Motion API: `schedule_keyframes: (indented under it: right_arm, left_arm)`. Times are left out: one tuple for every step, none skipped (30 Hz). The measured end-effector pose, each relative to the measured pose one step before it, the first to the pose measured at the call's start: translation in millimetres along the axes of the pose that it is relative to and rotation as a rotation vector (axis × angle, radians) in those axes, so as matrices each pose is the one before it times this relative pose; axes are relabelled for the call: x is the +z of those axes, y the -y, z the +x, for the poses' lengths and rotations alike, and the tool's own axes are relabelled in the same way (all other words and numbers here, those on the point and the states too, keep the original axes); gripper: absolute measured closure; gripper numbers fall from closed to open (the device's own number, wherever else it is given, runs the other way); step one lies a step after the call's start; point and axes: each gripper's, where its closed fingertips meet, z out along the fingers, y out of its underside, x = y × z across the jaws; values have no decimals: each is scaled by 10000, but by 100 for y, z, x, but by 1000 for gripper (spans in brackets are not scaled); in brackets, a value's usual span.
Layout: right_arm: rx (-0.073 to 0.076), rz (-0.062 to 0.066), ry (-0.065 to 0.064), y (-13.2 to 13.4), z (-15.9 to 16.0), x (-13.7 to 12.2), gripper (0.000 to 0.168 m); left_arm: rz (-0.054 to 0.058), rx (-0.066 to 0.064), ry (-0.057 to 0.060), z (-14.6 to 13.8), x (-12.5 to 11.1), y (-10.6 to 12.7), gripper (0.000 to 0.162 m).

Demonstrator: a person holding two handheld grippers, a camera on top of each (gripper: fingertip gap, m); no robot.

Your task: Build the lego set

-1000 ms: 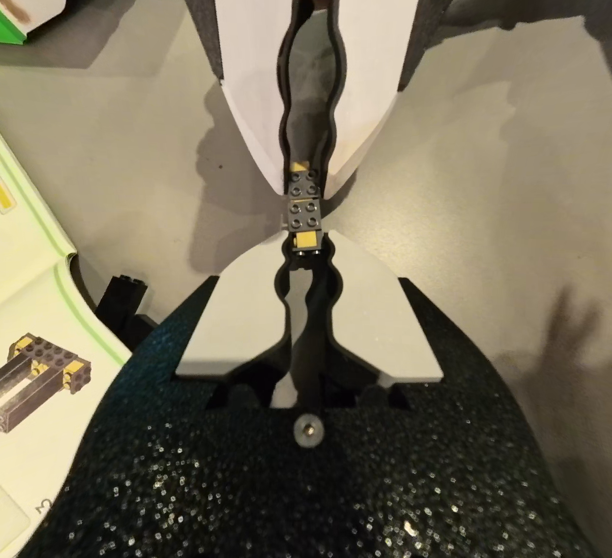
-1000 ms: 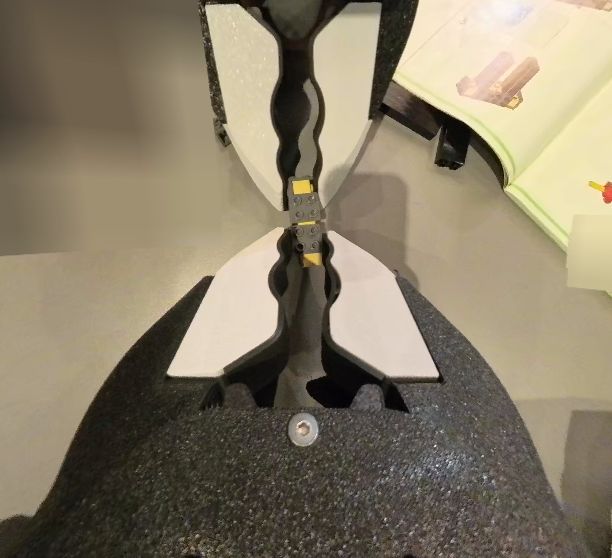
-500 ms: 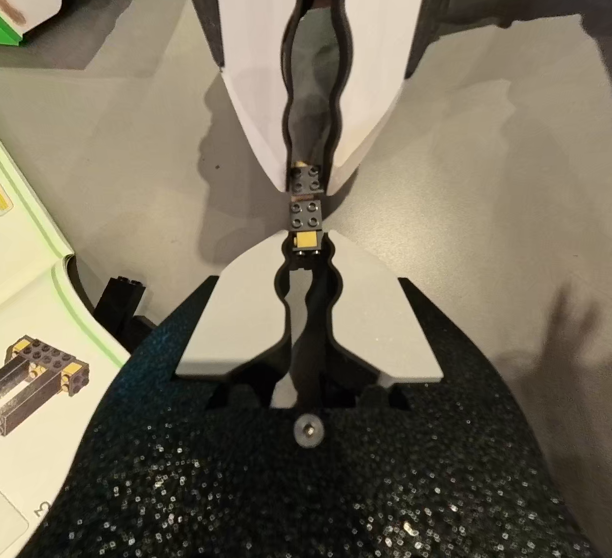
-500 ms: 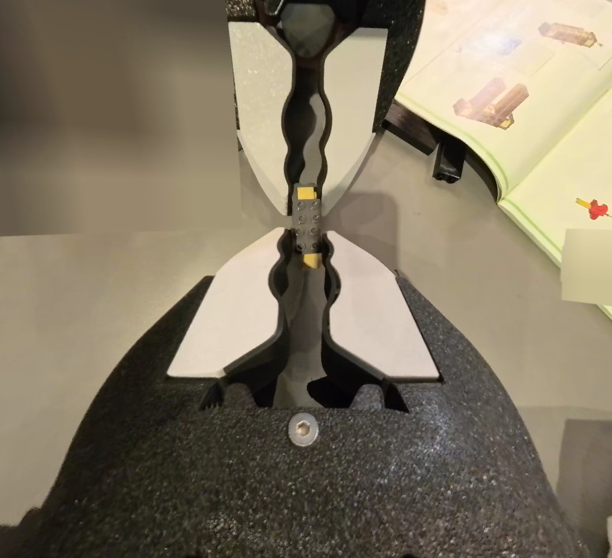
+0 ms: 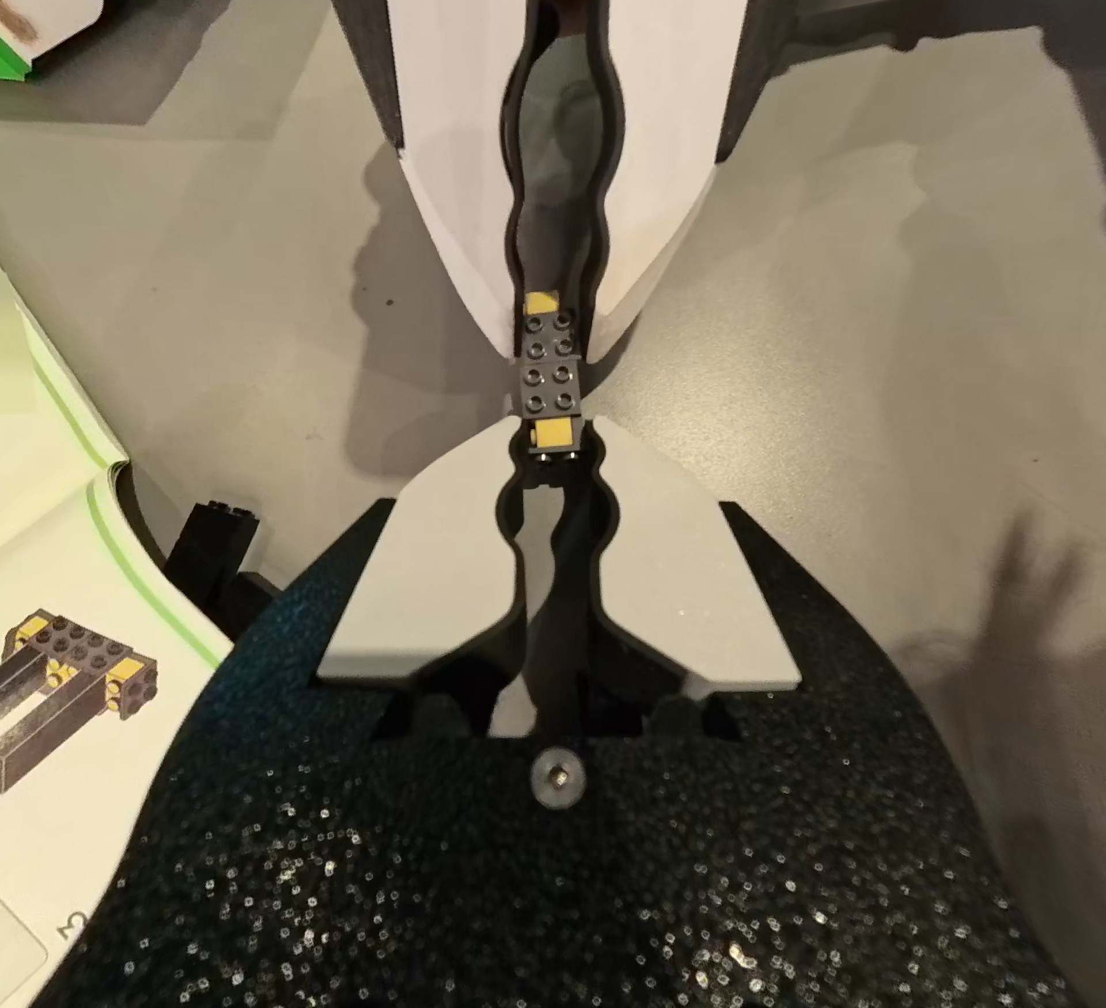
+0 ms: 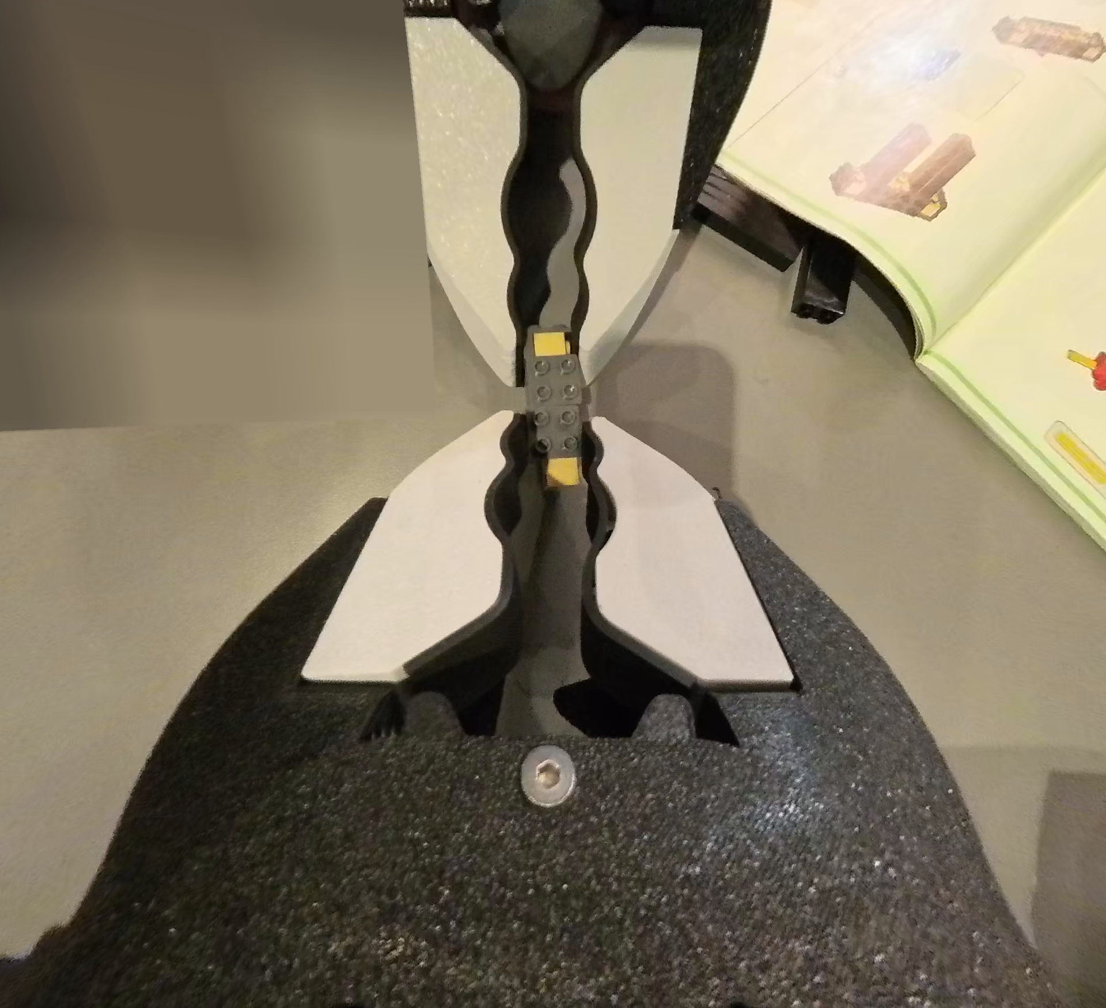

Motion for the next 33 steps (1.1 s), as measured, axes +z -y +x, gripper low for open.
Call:
schedule_keyframes:
  right_arm:
    - [1, -9, -1, -12, 6, 7, 151]
    - [29, -17, 13, -29, 0, 25, 151]
    - [51, 13, 22, 0, -5, -1, 151]
    - [50, 13, 32, -6, -4, 8, 151]
    - [32, 3, 19, 3, 3, 4, 151]
    - [-14, -6, -5, 2, 0, 3, 151]
    - [-34, -11, -20, 10, 4, -3, 151]
    - [-20, -14, -12, 0, -3, 4, 151]
    - [-8, -8, -8, 0, 1, 2, 151]
    - [-4, 0, -6, -1, -3, -2, 151]
    - [2, 5, -6, 1, 14, 0, 150]
    - [-1, 7, -18, -2, 26, -4, 150]
    - [-8, 6, -27, 9, 36, -9, 149]
    - [-6, 1, -21, -4, 25, -5, 148]
    - [-11, 2, -27, 2, 29, -1, 147]
    - [-18, 7, -30, 8, 33, -11, 147]
    - [-15, 4, -6, -1, -1, -5, 146]
    - [-7, 4, -3, -14, -4, -1, 146]
    - [-2, 14, -5, 2, 4, -5, 146]
    - [1, 19, 1, 3, 2, -5, 146]
    - [-3, 29, 1, 5, -6, -9, 145]
    - [9, 35, -10, -2, 28, -2, 145]
    - [31, 33, 23, -4, -17, -2, 144]
    - [34, 12, 24, -33, -4, 23, 144]
    - [3, -29, -13, -112, 39, 49, 144]
    - [-8, 10, 3, -57, -6, 52, 144]
    - [13, 29, 9, -10, -14, 45, 144]
    - [23, 23, 10, 2, -1, 34, 144]
    - [18, 21, 3, -1, 7, 19, 144]
    - [23, 16, 4, 14, 3, -7, 144]
    - [24, 10, 5, 2, 3, -28, 144]
    - [22, 14, 2, 21, 11, -40, 144]
    - [24, 10, 21, 22, -10, -37, 144]
  left_arm:
    - [0, -6, -6, 4, 4, 3, 145]
    - [1, -8, -12, 6, -1, 0, 145]
    - [-2, -4, -6, 2, 3, 1, 145]
    - [0, -2, -2, -9, 6, -9, 145]
    - [-1, -1, -2, 4, 0, -1, 145]
    - [0, 2, 1, -2, 0, 0, 145]
    - [0, 1, -1, 1, 0, 0, 145]
    - [0, -3, -5, 9, 0, 0, 145]
    - [0, -6, -6, -2, -1, -2, 145]
    - [0, -8, -7, -1, 9, 7, 145]
    - [0, -8, -9, 3, 5, -9, 145]
    - [0, -10, -9, -2, 3, 2, 145]
    - [0, -8, -8, 2, -2, -2, 145]
    - [0, -4, -5, 1, 5, 4, 145]
    - [0, -2, -3, -9, -1, -1, 145]
    - [0, 0, -1, 7, 6, 6, 145]
    - [0, -1, -3, 4, 0, 0, 145]
    - [0, -3, -5, -5, -2, -2, 145]
    - [-1, -4, -4, 9, 0, -1, 145]
    - [-1, -5, -5, -4, -2, -2, 145]
    - [-1, -5, -4, 1, 4, 2, 145]
    - [-1, -5, -4, -5, -2, -2, 145]
    - [-1, -5, -4, 0, 4, 3, 145]
    - [-1, -6, -5, 5, 0, -14, 145]
    - [-2, -7, -6, -3, 8, 6, 145]
    - [-1, -7, -6, -2, -2, -2, 145]
    - [-1, -6, -5, 11, -1, -2, 145]
    - [-1, -5, -4, -5, -2, -2, 145]
    - [-1, -4, -2, 6, -1, -1, 145]
    - [0, -2, -2, -4, 4, 4, 145]
    - [0, -3, -3, -1, -6, -6, 145]
    - [-1, -5, -5, 2, 4, 2, 145]
    - [-1, -10, -9, 5, -2, -3, 145]
